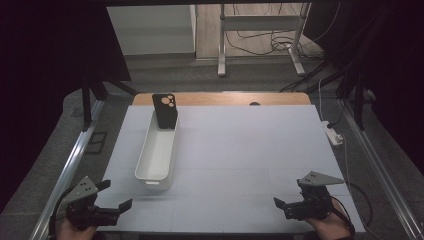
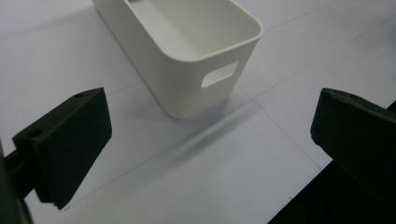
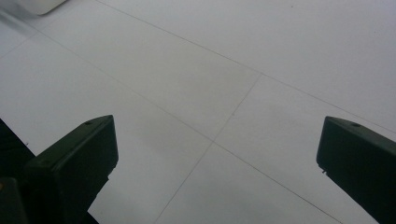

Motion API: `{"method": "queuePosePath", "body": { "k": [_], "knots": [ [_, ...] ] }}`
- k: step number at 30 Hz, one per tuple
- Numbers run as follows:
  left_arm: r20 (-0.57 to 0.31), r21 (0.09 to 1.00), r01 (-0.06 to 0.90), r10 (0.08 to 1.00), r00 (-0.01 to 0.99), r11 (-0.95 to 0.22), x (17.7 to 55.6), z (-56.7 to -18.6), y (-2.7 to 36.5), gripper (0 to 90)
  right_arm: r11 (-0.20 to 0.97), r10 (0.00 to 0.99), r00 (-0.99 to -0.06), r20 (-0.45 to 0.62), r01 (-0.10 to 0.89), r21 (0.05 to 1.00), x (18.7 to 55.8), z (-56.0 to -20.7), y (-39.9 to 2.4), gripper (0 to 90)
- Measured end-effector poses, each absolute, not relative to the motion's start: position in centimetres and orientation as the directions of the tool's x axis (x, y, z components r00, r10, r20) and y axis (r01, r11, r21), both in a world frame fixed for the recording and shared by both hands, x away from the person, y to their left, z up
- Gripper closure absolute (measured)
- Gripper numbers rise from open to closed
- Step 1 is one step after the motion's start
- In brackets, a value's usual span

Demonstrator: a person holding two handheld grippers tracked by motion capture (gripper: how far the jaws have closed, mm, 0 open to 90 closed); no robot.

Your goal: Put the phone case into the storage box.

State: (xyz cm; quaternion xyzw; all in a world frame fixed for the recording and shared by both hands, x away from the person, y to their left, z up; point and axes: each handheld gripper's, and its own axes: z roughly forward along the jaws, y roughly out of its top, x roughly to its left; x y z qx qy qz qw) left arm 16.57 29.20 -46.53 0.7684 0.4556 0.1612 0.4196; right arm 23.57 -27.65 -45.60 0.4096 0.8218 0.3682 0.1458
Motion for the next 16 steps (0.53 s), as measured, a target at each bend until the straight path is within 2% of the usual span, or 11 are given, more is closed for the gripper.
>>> {"method": "queuePosePath", "body": {
  "k": [16],
  "knots": [
    [-0.108, 0.757, 0.596, 0.848, 0.519, -0.268, 16.77, -46.83, 28.75, 0.5, 0.398, 0.780, -0.624, 0.058, 0.565, 0.722, 23.56, -45.60, -27.63, 0.0]
  ]
}}
